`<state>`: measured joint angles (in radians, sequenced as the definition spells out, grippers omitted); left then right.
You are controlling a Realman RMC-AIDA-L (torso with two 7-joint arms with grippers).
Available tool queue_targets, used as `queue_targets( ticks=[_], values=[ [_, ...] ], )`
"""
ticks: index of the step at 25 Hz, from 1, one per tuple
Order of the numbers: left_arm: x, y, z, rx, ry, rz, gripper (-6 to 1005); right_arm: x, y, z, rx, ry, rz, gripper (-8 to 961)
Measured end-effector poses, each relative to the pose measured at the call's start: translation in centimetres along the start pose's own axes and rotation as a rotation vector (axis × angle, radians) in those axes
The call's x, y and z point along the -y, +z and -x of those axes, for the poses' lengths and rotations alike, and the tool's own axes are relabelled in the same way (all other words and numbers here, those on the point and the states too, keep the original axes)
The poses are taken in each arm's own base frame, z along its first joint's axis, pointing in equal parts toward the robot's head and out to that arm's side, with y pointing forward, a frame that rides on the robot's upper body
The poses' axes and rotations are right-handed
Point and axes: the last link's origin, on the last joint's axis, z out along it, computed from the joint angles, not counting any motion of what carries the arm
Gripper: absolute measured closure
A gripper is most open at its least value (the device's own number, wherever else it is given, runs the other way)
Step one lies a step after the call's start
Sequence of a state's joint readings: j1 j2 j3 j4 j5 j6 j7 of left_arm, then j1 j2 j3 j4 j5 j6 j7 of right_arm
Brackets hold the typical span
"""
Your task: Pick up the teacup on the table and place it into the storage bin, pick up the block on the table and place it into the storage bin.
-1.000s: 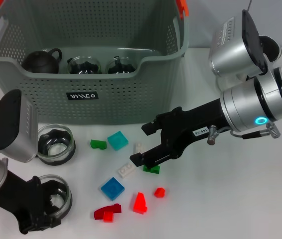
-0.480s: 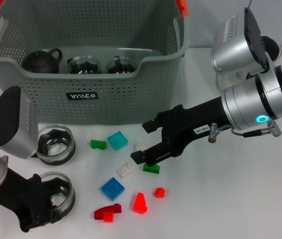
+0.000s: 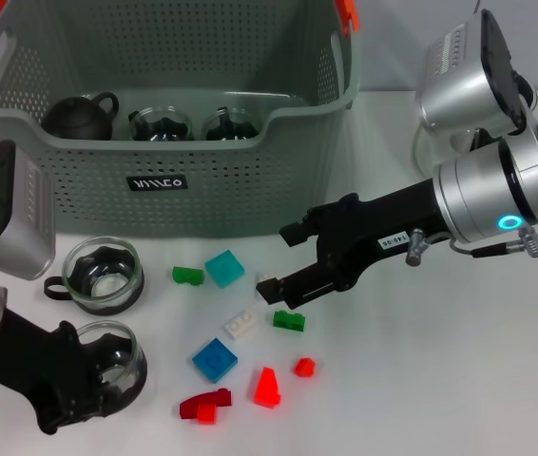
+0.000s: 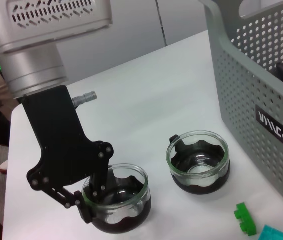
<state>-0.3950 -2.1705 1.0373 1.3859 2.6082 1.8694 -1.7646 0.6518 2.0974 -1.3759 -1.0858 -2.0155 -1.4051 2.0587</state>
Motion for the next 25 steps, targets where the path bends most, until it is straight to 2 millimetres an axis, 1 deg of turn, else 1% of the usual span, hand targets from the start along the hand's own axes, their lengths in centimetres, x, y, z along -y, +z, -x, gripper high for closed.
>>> queue_targets(
  ticks=[4, 10, 14, 17, 18, 19, 21, 25],
  values=[
    [-0.1, -0.1, -0.2, -0.015, -0.006, 0.005, 950, 0.0, 0.0, -0.1, 0.000, -0.006, 0.000, 22],
    [-1.1, -1.7, -1.5, -0.142, -0.055, 0.098, 953, 0.3, -0.5, -0.6, 0.000, 0.012, -0.007, 22],
    [-1.5, -2.7, -2.9, -0.274, -0.087, 0.165, 951, 0.6, -1.8, -1.9, 0.000, 0.059, -0.007, 23],
    [-1.4, -3.8, -4.7, -0.379, -0.087, 0.196, 951, 1.2, -3.1, -3.3, 0.006, 0.103, -0.031, 23],
    [-1.3, -4.2, -5.4, -0.410, -0.083, 0.199, 951, 1.5, -3.5, -3.7, 0.012, 0.116, -0.041, 23],
    [-0.9, -5.0, -6.3, -0.449, -0.076, 0.188, 951, 1.6, -3.9, -4.1, 0.019, 0.126, -0.044, 22],
    [0.0, -6.2, -7.6, -0.504, -0.068, 0.154, 952, 1.8, -4.5, -4.7, 0.035, 0.137, -0.048, 22],
    [2.7, -9.5, -10.7, -0.590, -0.071, 0.048, 952, 1.7, -5.4, -5.7, 0.057, 0.151, -0.045, 23]
  ],
)
